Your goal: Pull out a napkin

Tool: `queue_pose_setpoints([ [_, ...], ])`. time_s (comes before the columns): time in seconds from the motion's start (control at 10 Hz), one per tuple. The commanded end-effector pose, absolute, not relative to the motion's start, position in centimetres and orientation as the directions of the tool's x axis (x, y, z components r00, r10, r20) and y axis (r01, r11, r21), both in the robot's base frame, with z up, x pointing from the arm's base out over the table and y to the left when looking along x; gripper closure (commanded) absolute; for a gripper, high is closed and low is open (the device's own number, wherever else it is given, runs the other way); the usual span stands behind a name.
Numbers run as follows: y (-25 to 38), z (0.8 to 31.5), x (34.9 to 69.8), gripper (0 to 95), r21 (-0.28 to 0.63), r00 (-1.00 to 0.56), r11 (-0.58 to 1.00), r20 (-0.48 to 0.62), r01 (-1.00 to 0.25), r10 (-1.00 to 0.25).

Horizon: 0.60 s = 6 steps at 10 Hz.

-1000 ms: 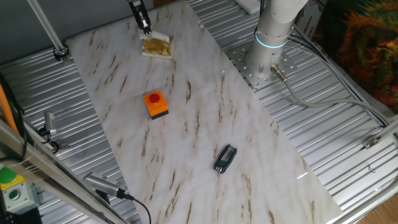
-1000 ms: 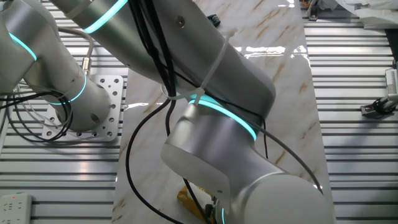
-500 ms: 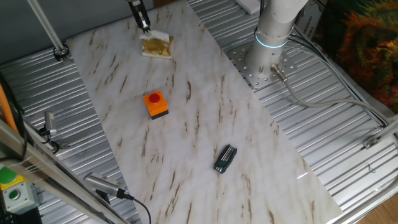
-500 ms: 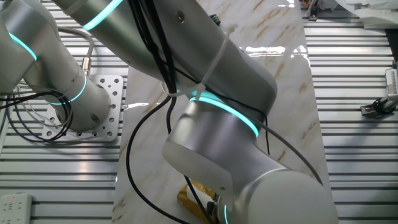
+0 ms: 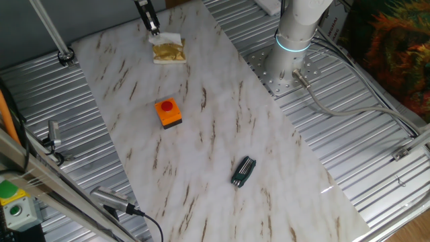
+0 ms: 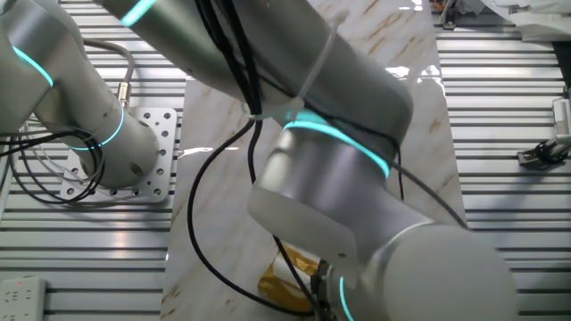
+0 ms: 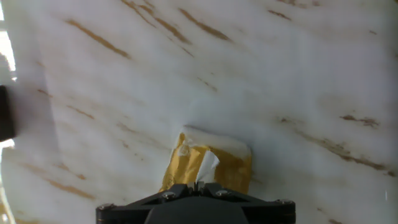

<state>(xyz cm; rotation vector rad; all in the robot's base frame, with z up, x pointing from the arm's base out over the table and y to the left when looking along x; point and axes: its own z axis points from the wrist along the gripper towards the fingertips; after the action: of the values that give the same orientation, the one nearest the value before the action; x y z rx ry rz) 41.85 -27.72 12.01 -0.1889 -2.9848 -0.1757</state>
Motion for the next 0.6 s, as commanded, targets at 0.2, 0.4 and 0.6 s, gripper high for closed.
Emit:
queue_pose_setpoints([
  [0.2, -27.2, 13.8, 41.2, 95.0, 0.111, -0.98, 0.984, 0.159, 0.142, 0.123],
  [0.4, -26.7, 15.3, 40.6, 95.0, 0.115, -0.979, 0.983, 0.164, 0.143, 0.123],
  [0.6, -26.8, 16.6, 40.1, 95.0, 0.121, -0.978, 0.983, 0.171, 0.14, 0.118],
])
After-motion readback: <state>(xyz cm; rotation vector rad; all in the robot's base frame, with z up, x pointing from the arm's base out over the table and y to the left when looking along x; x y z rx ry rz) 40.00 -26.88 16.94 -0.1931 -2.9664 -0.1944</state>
